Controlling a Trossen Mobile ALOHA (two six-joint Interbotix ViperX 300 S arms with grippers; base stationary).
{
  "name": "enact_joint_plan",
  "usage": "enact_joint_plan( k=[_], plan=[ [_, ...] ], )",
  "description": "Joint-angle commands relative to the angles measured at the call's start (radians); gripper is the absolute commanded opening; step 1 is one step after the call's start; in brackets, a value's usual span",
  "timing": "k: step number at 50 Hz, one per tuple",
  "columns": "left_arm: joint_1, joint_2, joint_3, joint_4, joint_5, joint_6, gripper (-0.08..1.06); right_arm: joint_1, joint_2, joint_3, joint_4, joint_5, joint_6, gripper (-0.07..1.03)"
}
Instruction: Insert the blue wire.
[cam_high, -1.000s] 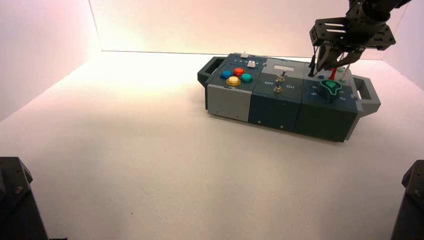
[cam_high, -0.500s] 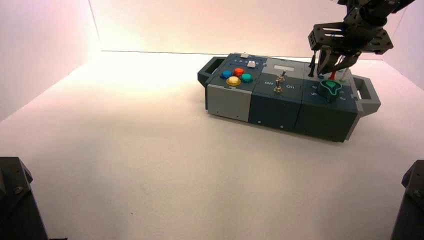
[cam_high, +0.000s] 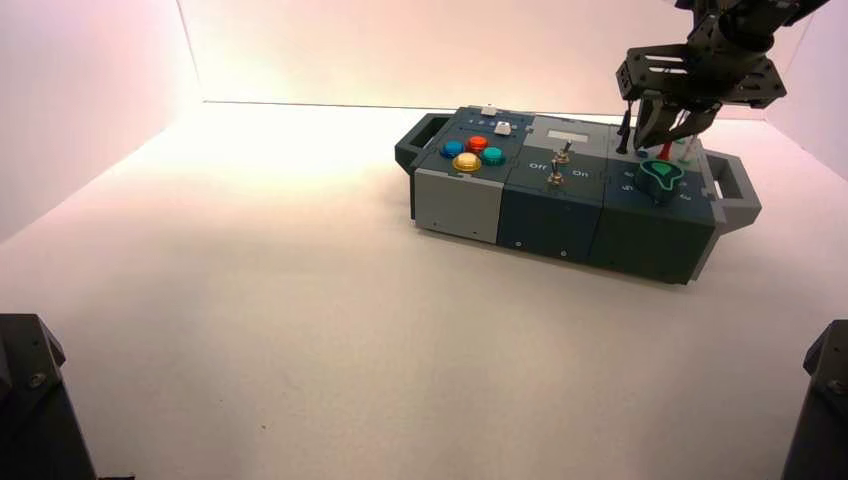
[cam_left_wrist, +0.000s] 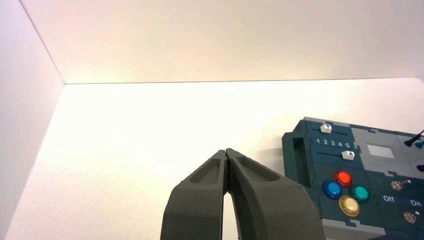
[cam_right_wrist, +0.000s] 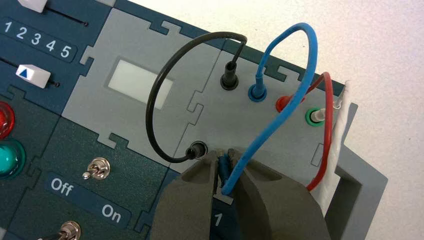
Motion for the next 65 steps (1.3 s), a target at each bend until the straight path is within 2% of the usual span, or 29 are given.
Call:
enact_joint_plan(
  k=[1, 30, 39, 49, 65],
  plan=[
    [0.003, -0.005, -0.032, 0.002, -0.006, 0.003, -0.03, 0.002, -0.038, -0.025, 0.003, -0.008, 0.000, -0.02],
    [0.003, -0.005, -0.032, 0.002, -0.005, 0.005, -0.03, 0.000, -0.069, -0.058, 0.000, 0.109, -0.002, -0.02],
    [0.003, -0.005, -0.031, 0.002, -0.006, 0.005, -0.03, -0.005, -0.094, -0.074, -0.011, 0.156, -0.002, -0.02],
    [0.003, -0.005, -0.031, 0.002, -0.006, 0.005, -0.03, -0.011, -0.120, -0.104, -0.043, 0.218, 0.003, -0.02],
    [0.003, -0.005, -0.028, 0.002, -0.005, 0.005, -0.03, -0.038, -0.117, -0.118, -0.048, 0.279, 0.008, -0.02]
  ],
)
